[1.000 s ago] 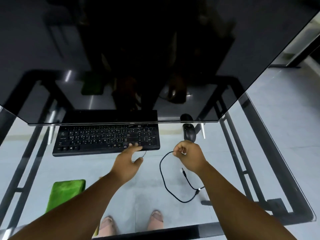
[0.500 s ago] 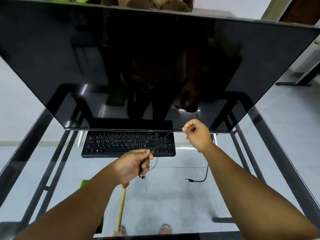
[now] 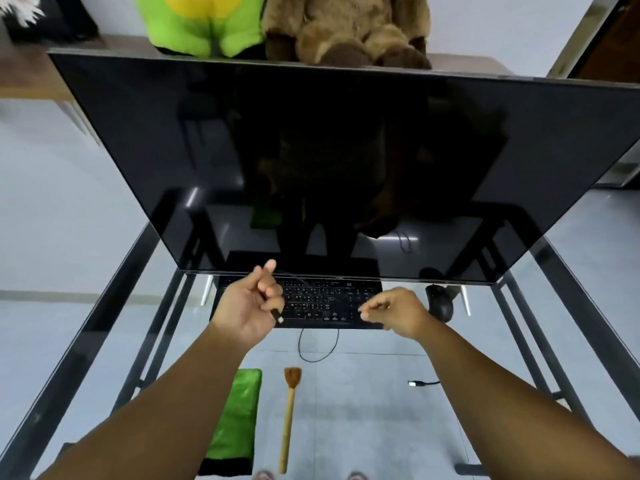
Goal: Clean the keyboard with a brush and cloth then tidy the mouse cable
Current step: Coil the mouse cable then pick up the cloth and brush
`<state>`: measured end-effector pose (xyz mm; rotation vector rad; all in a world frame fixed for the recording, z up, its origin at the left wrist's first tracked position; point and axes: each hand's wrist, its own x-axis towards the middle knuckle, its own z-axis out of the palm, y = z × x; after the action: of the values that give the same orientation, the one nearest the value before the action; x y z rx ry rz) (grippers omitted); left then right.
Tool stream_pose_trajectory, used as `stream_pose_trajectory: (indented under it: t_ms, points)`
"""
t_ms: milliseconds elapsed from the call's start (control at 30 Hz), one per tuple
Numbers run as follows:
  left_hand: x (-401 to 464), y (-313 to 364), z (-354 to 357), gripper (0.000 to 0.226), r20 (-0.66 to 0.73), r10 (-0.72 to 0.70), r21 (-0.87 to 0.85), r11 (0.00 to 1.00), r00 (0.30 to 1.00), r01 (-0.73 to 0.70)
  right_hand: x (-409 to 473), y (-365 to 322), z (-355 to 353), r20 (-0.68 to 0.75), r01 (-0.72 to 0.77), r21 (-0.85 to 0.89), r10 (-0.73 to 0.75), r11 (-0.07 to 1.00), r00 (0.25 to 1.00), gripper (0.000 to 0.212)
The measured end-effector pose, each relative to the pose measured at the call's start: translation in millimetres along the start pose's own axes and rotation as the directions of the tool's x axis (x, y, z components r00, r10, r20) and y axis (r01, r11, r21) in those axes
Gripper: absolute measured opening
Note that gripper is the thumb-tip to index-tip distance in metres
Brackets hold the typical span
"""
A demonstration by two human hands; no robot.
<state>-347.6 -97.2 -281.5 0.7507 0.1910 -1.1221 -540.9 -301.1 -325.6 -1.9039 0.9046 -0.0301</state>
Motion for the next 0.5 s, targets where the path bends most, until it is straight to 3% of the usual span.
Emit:
stream_pose_trajectory:
  t_ms: [133, 300, 400, 433, 500]
  points:
    - [13, 2, 5, 0.024, -0.348, 0.23, -0.03, 0.966, 0.909, -0.256, -5, -13, 11, 0.2, 0.011, -0.034, -0.004, 0.999, 0.98, 0.014]
    - [22, 4, 1, 0.034, -0.508, 0.355, 0.088, 0.928, 0.785, -0.363, -10, -24, 1, 0.299, 0.064, -0.091, -0.034, 0.994, 0.954, 0.01]
    - [22, -1, -1, 0.034, -0.525, 0.422, 0.251, 0.906, 0.739, -0.34, -16, -34, -11, 0.341, 0.075, -0.08, -0.044, 0.994, 0.939, 0.009]
    - [21, -3, -3, 0.028, -0.513, 0.481, 0.377, 0.871, 0.711, -0.317, -20, -42, -15, 0.364, 0.081, -0.073, -0.049, 0.994, 0.93, 0.011]
    - [22, -8, -10, 0.023, -0.427, 0.586, 0.696, 0.699, 0.688, -0.164, -25, -55, -27, 0.4, 0.097, -0.06, -0.065, 0.993, 0.914, 0.015]
